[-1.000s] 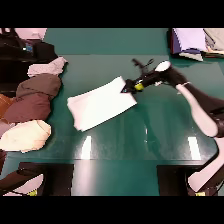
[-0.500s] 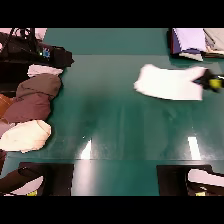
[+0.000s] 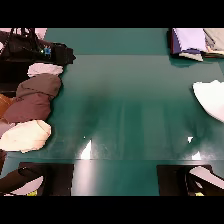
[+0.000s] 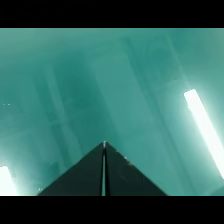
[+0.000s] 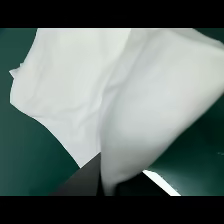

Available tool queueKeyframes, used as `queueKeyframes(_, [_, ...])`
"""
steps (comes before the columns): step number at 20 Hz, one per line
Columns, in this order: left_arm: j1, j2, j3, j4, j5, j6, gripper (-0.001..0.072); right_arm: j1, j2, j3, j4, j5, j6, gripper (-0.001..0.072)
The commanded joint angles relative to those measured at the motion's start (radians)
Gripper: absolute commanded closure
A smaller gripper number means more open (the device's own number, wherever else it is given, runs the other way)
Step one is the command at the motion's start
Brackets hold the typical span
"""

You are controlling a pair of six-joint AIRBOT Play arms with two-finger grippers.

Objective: Fold the shirts.

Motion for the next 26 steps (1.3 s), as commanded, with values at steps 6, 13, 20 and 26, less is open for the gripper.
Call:
queueKeyframes(6, [-0.001, 0.000, 0.000, 0.000, 0.002, 0.002, 0.0680, 0.050, 0.026, -0.035, -0.378, 0.206, 0.008, 0.0111])
queueKeyframes(13, [-0.001, 0.000, 0.000, -0.016, -0.011, 0.003, 0.0679, -0.016, 0.250, -0.036, -0.298, 0.181, 0.042, 0.0113])
queueKeyframes(20, [-0.001, 0.000, 0.000, -0.008, -0.010, 0.002, 0.0679, 0.454, 0.261, -0.036, -0.081, 0.174, 0.039, 0.0186])
queueKeyframes(26, [-0.001, 0.000, 0.000, -0.011, 0.056, 0.002, 0.0679, 0.771, 0.261, -0.036, -0.079, 0.090, 0.039, 0.0694])
